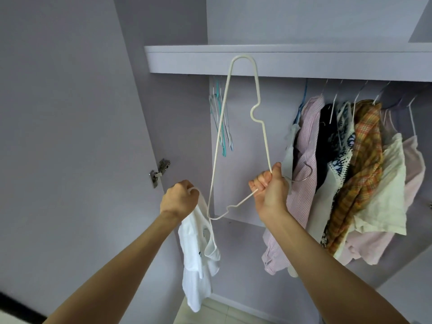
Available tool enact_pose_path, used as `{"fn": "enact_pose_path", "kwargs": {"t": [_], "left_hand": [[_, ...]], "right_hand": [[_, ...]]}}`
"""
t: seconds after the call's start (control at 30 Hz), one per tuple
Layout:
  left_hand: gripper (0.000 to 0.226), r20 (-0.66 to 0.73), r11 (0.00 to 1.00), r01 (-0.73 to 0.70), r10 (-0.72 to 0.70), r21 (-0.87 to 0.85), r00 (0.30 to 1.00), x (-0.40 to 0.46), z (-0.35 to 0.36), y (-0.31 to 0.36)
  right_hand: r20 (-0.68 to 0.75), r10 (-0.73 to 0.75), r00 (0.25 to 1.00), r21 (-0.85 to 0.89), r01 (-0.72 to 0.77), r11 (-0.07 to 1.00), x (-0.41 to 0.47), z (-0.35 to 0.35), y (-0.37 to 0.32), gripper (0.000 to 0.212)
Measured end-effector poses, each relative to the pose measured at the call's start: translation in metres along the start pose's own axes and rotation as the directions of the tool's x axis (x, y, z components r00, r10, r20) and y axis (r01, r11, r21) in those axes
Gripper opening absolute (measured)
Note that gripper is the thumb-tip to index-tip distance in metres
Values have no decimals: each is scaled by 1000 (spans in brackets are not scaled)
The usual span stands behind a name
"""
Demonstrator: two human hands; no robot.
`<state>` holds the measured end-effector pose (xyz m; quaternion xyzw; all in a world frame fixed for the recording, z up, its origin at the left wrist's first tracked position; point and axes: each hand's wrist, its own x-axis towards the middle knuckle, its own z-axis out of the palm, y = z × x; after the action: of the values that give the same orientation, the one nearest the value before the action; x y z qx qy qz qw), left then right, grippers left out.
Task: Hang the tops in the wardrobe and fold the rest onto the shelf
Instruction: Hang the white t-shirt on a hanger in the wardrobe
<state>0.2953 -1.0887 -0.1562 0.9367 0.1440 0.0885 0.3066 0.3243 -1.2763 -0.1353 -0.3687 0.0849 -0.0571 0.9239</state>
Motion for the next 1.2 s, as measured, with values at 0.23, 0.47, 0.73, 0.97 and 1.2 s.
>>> {"fn": "enact_pose_path", "kwargs": {"t": [0.23, 0.47, 0.73, 0.97, 1.2], "left_hand": [[24, 20, 892, 102, -104, -440, 994, 1, -11, -2], [19, -137, 753, -43, -62, -656, 989, 1, -38, 22], [22, -368, 963, -119, 22, -243, 930, 7, -90, -3], [27, -204, 988, 29, 2, 152, 979, -7, -65, -16], [31, -35, 994, -112, 112, 6, 993, -2, -60, -7]], "right_hand": [[16, 37, 999, 1, -37, 999, 7, 11, 15, 48], [-28, 36, 999, -288, -43, 957, -2, -13, 66, 59], [142, -284, 948, -897, 245, 368, 27, -50, 42, 52], [540, -216, 813, -838, 499, -219, 37, -15, 7, 23], [513, -295, 806, -841, 541, 12, 51, 3, 0, 33]]}}
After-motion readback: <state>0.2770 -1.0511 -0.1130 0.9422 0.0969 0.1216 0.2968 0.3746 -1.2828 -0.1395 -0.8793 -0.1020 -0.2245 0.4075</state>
